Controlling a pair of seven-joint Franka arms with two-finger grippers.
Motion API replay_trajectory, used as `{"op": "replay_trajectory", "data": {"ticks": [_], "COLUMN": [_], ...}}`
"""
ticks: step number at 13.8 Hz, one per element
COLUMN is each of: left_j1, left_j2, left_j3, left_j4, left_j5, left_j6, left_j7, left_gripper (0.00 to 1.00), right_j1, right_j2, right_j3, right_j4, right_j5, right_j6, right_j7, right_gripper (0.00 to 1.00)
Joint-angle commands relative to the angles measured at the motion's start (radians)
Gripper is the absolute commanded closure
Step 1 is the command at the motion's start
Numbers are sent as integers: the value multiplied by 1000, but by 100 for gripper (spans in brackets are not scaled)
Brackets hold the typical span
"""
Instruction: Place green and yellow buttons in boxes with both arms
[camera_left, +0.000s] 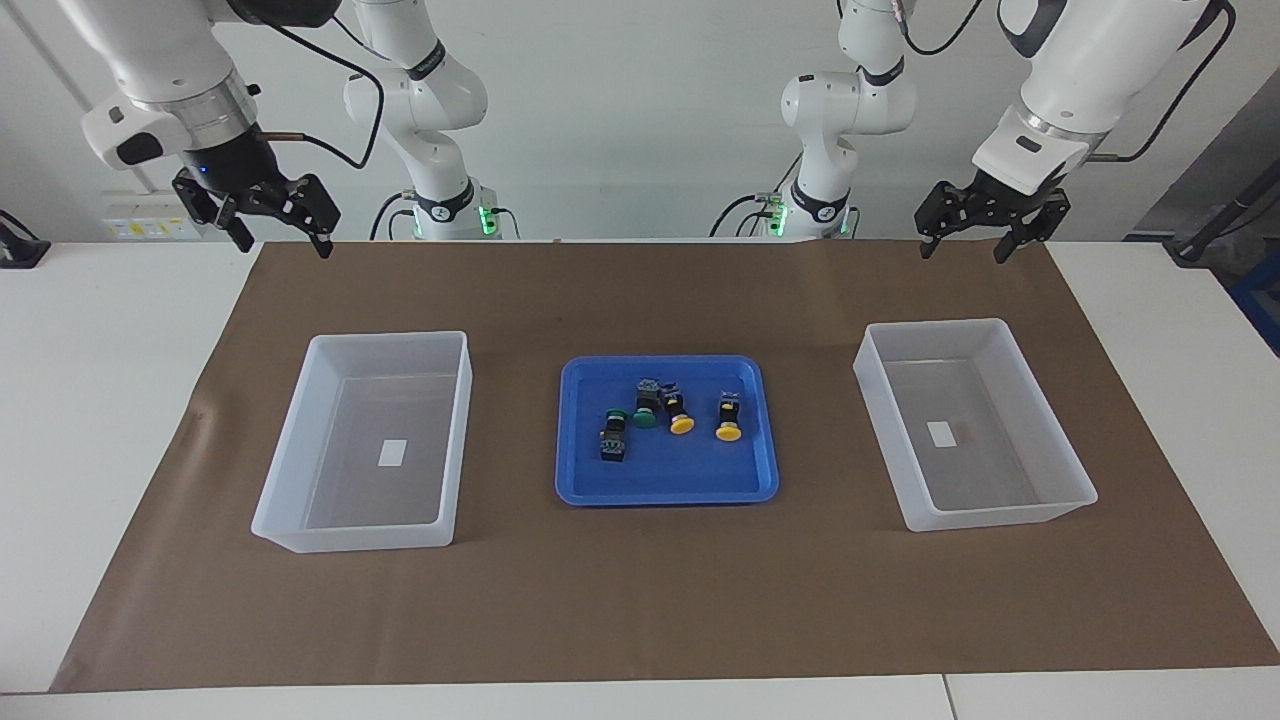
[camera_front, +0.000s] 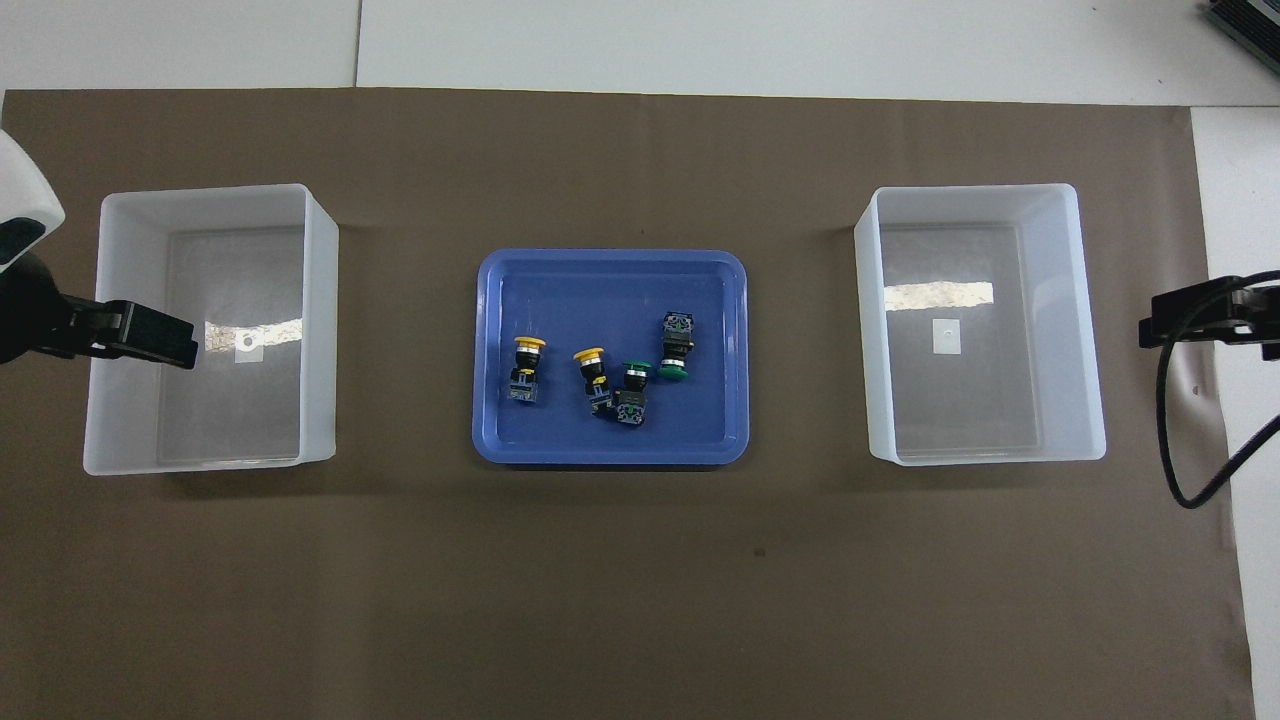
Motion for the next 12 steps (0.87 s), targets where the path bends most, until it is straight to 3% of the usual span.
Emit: {"op": "replay_trajectory", "data": {"ticks": [1, 8, 12], "left_j1": [2, 2, 2], "left_j2": [-17, -17, -17], "left_j3": [1, 1, 1], "left_j4": [-14, -14, -14], "left_j5": [1, 1, 1], "left_j6": [-9, -9, -9], "left_j7": [-1, 1, -1], "left_gripper": [0, 0, 0], "right_j1": [-4, 5, 114], "right_j2": [-15, -16, 16], "right_j3": [1, 2, 2], "right_j4": [-19, -31, -56], "right_j5": [17, 15, 0], "right_j6": [13, 29, 98], "right_j7": [-19, -16, 94], "right_gripper": [0, 0, 0]}}
